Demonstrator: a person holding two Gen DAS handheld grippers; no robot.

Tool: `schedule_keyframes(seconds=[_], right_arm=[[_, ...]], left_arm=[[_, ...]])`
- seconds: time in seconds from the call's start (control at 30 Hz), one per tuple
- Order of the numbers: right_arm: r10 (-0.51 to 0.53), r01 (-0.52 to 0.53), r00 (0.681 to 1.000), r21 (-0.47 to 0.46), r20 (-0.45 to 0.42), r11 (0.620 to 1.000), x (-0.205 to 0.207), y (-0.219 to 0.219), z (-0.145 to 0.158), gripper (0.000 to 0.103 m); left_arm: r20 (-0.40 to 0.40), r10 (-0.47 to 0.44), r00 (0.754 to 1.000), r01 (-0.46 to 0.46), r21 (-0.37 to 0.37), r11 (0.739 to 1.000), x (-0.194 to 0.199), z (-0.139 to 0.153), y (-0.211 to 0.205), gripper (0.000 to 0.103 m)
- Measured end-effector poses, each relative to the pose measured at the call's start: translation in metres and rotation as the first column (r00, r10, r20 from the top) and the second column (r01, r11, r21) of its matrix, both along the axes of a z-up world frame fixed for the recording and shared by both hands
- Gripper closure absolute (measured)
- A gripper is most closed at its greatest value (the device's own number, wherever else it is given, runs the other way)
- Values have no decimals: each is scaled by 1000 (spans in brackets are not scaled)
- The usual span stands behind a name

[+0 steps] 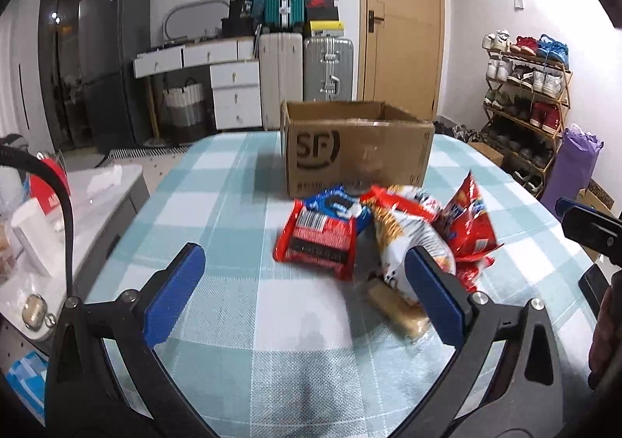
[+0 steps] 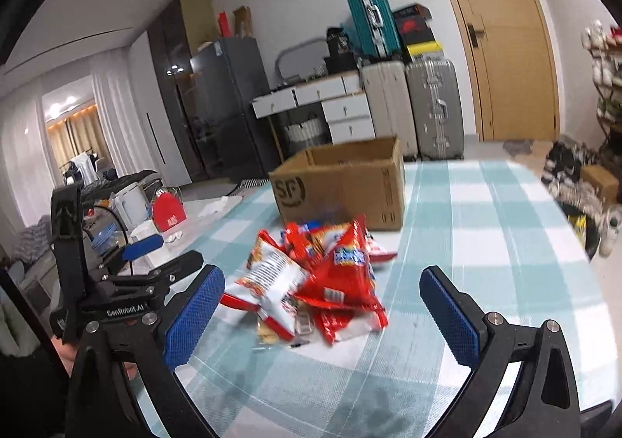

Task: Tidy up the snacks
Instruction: 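Move both grippers back toward the remaining snack pile, then grasp the red Crisp chip bag with the right gripper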

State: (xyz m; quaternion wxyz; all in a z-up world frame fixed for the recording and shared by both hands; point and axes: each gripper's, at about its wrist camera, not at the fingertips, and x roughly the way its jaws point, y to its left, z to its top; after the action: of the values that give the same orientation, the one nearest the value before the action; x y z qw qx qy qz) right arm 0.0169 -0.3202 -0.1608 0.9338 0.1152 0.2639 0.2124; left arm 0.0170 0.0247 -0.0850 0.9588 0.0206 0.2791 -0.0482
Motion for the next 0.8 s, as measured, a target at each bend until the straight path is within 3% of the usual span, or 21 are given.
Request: schedule_keyframes(seconds=[0.27, 0.47, 0.8], right_arm=[[0, 1, 997, 7, -75, 1000, 28, 4, -23, 1], [25, -25, 995, -3, -98, 1000, 50, 13, -29, 1], [48, -48, 987, 4, -154, 999, 85, 26, -40, 1]], left_arm=[[-35, -13, 999, 11, -42, 999, 39, -20, 2, 0], [-26, -10, 1000, 8, -67, 998, 42, -19, 4, 0], [23, -29, 999, 29, -11, 1000, 26, -10, -5, 0]])
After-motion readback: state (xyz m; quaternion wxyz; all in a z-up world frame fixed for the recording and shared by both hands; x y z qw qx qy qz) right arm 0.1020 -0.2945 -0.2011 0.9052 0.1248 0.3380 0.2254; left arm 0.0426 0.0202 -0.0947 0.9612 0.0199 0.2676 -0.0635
